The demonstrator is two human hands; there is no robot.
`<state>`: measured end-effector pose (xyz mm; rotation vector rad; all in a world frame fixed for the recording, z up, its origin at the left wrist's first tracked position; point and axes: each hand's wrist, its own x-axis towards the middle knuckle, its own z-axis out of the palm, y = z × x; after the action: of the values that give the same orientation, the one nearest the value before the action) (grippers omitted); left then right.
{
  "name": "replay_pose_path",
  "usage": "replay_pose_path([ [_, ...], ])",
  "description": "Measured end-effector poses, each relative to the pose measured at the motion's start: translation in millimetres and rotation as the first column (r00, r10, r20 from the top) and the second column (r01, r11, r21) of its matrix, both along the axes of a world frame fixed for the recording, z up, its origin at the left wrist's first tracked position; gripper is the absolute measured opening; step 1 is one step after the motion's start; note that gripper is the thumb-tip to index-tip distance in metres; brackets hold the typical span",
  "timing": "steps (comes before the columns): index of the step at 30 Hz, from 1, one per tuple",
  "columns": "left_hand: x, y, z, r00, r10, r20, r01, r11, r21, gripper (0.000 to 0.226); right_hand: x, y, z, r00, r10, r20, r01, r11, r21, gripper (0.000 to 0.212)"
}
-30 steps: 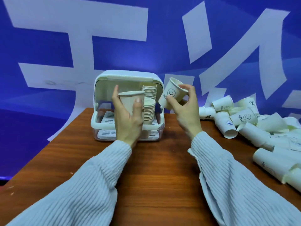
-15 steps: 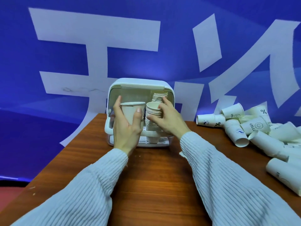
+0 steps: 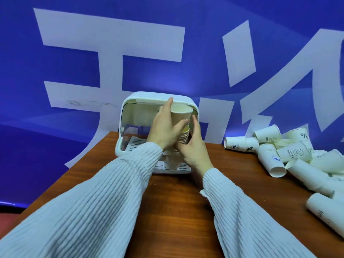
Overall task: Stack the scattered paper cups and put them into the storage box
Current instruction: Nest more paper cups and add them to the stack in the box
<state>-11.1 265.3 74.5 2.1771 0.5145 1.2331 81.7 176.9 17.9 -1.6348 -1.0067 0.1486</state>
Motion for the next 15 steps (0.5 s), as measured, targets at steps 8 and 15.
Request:
replay_pose_path([
  [8, -9, 6, -34, 0.962, 0.123, -0.242, -0.133, 0.991, -0.029, 0.066, -3, -1, -3, 0.999, 0.008, 0.032, -0.007, 0.999, -0.032, 0.106],
  [15, -17, -35, -27, 0.968, 0.223, -0.118, -0.215, 0.974, 0.073, 0.059, -11, -40, -2, 0.999, -0.001, 0.045, 0.003, 0.999, -0.048, 0.102],
])
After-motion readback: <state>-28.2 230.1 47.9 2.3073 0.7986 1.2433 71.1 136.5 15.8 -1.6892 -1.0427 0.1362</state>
